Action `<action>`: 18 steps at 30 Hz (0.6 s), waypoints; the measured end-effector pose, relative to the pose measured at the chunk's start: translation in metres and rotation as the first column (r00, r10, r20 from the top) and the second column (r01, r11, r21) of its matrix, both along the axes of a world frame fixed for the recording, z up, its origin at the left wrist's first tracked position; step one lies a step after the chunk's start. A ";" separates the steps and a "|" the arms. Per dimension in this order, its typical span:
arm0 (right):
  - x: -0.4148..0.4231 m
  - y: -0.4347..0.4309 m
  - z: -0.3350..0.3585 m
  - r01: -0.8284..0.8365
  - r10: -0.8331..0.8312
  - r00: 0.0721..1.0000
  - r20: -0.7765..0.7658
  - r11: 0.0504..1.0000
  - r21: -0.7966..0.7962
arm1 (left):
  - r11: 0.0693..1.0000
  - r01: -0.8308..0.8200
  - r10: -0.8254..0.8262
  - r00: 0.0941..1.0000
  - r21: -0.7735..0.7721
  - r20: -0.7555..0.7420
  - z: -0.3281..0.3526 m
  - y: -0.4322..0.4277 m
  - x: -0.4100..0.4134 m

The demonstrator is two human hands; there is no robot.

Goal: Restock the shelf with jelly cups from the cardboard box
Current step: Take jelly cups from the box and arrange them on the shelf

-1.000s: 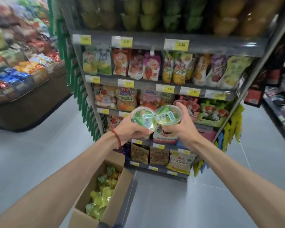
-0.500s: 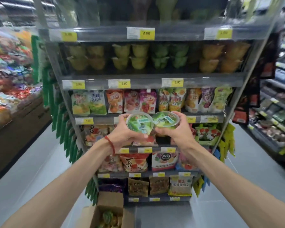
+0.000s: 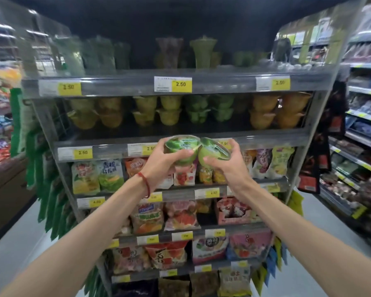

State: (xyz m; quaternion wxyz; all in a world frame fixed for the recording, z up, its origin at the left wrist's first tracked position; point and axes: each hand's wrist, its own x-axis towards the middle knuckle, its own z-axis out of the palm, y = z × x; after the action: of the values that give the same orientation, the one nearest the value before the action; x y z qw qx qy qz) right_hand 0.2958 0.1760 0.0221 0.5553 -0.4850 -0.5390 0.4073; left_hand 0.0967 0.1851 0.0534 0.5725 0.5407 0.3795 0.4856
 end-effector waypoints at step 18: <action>0.072 0.105 0.062 0.149 -0.200 0.936 0.289 0.971 0.189 | 0.894 -0.159 0.353 0.825 0.418 -0.441 0.047 0.103 0.052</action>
State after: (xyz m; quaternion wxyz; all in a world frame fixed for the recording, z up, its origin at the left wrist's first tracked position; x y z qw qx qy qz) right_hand 0.3679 0.2808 0.0836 0.5370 -0.5411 -0.6048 0.2304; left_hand 0.1482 0.2885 0.1008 0.2709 0.6882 0.4898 0.4617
